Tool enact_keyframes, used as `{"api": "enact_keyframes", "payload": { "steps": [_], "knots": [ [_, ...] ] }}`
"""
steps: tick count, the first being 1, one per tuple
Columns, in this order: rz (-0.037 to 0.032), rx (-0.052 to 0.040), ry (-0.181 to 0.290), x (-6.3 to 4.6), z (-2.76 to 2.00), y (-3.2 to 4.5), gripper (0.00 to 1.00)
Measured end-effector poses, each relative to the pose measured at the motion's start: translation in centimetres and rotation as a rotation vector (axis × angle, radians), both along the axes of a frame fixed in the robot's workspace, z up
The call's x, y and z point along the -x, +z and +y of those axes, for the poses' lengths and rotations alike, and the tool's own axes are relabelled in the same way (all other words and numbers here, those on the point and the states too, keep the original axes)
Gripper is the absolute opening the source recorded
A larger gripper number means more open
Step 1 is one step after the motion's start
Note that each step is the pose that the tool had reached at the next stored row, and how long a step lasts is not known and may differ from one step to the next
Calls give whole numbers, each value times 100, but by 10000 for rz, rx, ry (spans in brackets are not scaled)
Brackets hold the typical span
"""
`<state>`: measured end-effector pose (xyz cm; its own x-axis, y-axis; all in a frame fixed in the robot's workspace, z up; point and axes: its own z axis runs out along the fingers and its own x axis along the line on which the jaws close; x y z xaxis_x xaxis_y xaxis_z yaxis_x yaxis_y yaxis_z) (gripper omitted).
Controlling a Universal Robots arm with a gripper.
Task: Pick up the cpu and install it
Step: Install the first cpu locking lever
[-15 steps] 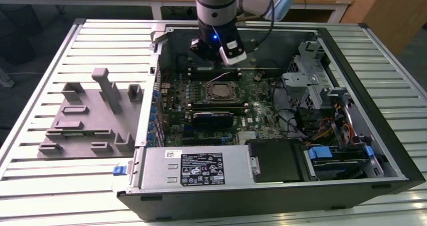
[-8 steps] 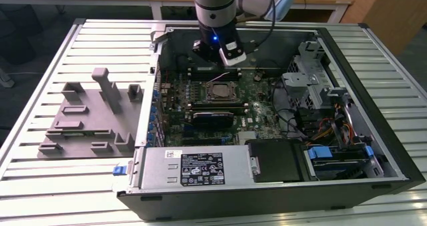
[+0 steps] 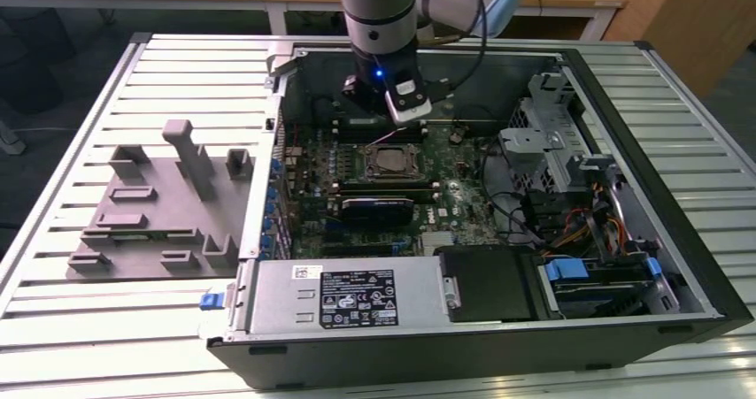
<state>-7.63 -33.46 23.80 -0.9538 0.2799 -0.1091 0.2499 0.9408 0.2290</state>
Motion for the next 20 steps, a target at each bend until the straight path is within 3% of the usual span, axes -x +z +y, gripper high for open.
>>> {"api": "enact_keyframes", "payload": {
  "steps": [7,20],
  "knots": [
    [0,13,-761,0,5,-71,11],
    [-2,58,-817,1,144,-179,11]
  ]
}}
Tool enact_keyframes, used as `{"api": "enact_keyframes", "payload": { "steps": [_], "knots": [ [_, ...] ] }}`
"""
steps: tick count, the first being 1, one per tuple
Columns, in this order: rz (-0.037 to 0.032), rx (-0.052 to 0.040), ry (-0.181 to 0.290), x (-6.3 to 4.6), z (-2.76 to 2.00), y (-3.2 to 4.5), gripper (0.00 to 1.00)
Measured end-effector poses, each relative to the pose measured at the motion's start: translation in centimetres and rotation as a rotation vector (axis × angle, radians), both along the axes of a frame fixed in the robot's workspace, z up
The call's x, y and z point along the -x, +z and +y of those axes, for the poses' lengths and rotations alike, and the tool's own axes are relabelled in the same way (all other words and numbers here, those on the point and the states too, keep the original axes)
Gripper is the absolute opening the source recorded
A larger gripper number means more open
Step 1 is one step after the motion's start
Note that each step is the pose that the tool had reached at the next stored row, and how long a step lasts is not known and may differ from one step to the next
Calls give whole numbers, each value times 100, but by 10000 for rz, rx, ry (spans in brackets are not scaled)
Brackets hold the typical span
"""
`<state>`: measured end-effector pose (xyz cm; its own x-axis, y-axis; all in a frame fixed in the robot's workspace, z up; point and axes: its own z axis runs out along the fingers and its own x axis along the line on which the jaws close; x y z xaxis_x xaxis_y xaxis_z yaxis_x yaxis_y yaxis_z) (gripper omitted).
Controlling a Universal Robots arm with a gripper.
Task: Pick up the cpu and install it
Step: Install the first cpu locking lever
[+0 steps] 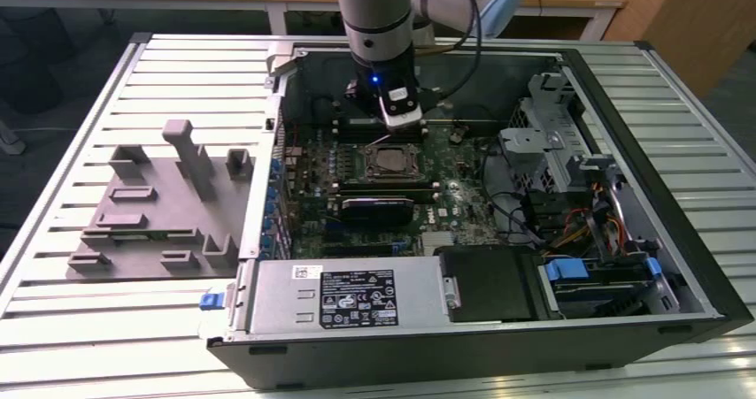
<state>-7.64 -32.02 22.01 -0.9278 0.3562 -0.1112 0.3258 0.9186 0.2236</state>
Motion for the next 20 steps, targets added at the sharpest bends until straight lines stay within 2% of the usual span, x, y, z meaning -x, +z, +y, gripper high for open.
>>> {"api": "enact_keyframes", "payload": {
  "steps": [4,15,18,20],
  "knots": [
    [-3,4,4,2,47,-15,11],
    [-11,4,748,2,49,-92,11],
    [-9,14,774,2,48,-93,11],
    [-41,29,775,2,49,-94,11]
  ]
}}
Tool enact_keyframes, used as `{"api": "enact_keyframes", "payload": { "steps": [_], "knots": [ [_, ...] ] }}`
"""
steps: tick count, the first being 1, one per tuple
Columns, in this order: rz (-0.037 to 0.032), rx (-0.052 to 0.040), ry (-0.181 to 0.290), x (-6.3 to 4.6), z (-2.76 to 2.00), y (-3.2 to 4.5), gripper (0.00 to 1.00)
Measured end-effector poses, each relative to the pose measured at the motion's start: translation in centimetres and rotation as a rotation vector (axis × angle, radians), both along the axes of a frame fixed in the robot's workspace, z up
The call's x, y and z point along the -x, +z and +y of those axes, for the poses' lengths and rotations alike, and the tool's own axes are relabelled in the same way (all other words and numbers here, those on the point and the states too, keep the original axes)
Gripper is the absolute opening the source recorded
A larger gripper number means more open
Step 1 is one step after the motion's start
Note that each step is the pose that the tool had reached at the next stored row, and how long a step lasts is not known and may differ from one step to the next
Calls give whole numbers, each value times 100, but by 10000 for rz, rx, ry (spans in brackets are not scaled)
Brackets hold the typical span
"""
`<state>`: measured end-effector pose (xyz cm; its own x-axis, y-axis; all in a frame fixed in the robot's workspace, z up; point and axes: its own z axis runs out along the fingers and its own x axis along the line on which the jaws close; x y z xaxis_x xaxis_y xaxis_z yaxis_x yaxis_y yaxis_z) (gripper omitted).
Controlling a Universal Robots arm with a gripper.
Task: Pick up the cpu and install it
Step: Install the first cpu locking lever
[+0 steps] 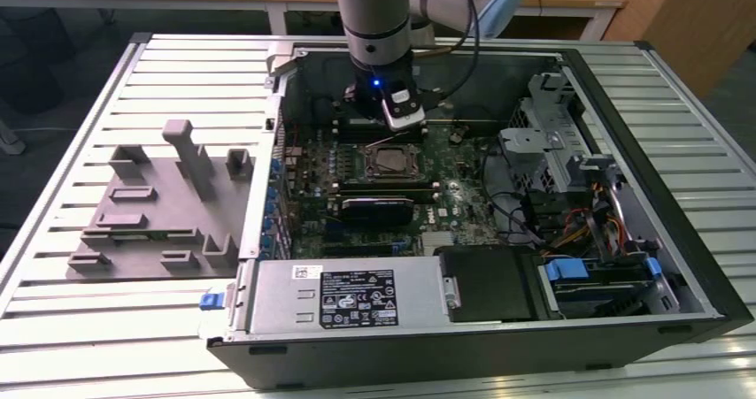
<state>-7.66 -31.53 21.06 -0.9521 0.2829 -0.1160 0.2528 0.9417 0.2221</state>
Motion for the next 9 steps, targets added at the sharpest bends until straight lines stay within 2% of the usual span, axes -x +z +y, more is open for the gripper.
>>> {"api": "enact_keyframes", "payload": {
  "steps": [5,9],
  "knots": [
    [-198,10,-13,0,0,-13,11],
    [-240,29,-13,0,0,-64,11]
  ]
}}
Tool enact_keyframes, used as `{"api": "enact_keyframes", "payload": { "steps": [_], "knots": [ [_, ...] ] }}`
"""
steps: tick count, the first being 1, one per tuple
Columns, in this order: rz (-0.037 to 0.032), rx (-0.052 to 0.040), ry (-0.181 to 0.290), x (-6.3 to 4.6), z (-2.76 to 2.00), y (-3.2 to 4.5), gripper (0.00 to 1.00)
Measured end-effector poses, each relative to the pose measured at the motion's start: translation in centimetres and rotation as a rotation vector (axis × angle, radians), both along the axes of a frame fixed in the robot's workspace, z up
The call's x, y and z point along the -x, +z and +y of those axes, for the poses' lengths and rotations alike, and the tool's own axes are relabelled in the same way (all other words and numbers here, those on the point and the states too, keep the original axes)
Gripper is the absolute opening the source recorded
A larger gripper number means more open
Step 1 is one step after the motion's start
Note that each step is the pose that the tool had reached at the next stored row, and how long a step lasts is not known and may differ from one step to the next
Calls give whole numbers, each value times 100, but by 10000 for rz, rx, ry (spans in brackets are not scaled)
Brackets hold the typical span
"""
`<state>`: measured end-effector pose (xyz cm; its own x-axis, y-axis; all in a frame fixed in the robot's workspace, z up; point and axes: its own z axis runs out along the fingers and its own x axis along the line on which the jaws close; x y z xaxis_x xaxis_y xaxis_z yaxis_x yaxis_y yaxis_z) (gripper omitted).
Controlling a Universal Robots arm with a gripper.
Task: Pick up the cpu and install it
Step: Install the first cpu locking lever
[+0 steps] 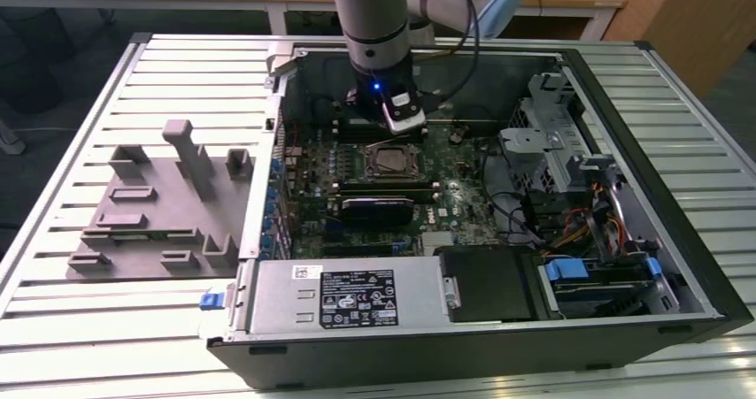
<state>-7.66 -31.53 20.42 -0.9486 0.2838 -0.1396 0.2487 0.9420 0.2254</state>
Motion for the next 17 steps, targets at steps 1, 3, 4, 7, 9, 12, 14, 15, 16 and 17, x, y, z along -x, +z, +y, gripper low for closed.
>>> {"api": "enact_keyframes", "payload": {
  "steps": [1,3,4,7,9,12,14,15,16,17],
  "knots": [
    [-4,20,-1,0,0,-6,11],
    [-3,42,1,0,-1,-6,11],
    [-6,65,0,0,0,-7,11],
    [-43,142,-1,3,0,-13,11],
    [-63,155,-2,9,0,-25,11],
    [-84,160,-2,14,2,-38,11],
    [-88,169,-17,15,10,-42,11],
    [-90,169,-26,15,16,-44,11],
    [-90,170,-34,15,23,-46,11],
    [-91,170,-41,15,30,-47,11]
  ]
}}
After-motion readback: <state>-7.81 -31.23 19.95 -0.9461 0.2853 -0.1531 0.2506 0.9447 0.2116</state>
